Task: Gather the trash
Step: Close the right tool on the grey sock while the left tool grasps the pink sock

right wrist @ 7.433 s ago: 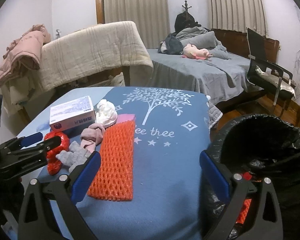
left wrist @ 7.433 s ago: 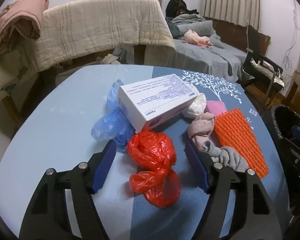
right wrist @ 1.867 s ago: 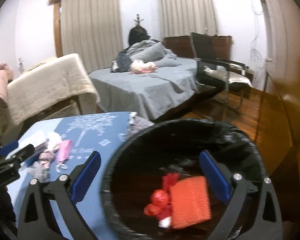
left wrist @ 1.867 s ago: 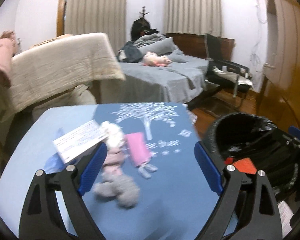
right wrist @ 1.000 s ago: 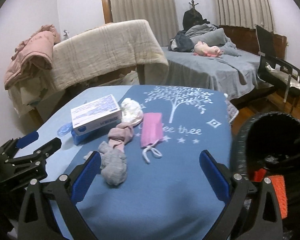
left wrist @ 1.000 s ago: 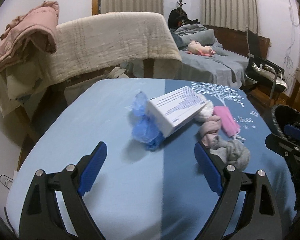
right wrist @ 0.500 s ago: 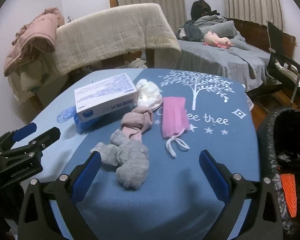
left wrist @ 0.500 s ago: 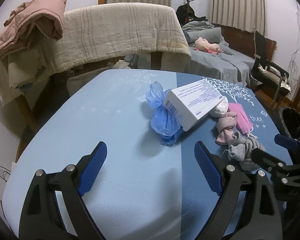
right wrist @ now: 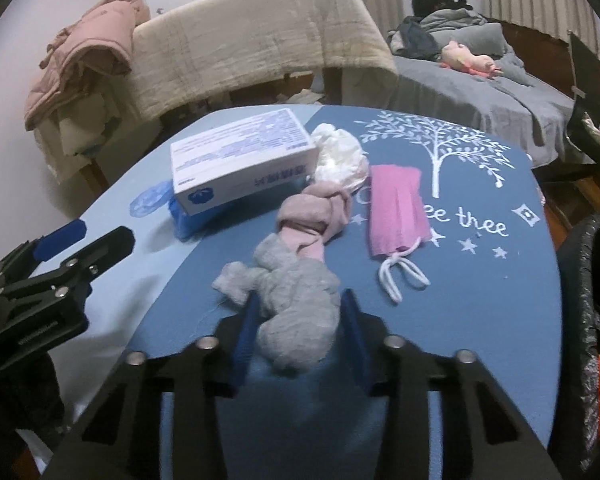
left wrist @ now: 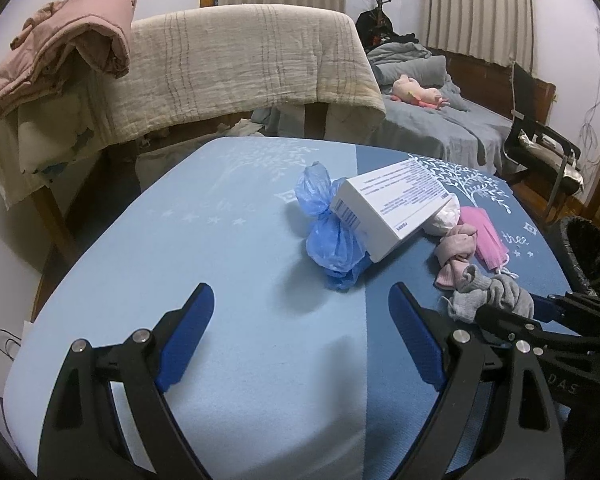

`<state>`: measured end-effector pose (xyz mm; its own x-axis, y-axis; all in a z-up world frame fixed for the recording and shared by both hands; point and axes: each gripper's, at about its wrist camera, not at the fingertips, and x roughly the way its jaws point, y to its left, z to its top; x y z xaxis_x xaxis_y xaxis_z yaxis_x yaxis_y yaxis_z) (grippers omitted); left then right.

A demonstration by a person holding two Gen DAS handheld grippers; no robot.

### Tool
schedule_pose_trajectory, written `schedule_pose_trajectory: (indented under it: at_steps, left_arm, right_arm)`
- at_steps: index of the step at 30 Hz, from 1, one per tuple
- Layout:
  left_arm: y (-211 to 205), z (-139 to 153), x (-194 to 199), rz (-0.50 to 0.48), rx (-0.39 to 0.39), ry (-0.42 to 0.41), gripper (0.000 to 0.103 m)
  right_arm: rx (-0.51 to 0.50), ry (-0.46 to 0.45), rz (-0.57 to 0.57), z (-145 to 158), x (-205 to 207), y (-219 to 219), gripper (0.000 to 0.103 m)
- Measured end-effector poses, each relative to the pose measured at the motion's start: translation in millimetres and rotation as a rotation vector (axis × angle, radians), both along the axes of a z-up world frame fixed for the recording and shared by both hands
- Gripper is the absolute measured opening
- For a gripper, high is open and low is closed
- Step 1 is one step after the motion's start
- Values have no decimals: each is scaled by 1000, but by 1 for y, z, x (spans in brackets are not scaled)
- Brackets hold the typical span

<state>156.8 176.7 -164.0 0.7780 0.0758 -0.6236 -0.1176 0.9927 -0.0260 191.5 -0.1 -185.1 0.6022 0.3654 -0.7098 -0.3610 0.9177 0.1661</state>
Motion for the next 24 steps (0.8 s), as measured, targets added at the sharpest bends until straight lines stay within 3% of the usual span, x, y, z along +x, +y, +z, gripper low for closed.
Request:
schedule_pose_trajectory:
  at_steps: [11,24]
  left_arm:
    - [-2,0,1,-6,31,4,86]
    - [-54,2,17,-120,-20,0,81]
  right_arm:
    - [44,-30,-7,11,-19,-19,35]
    - [42,-58,-196,19,-6,-85,35]
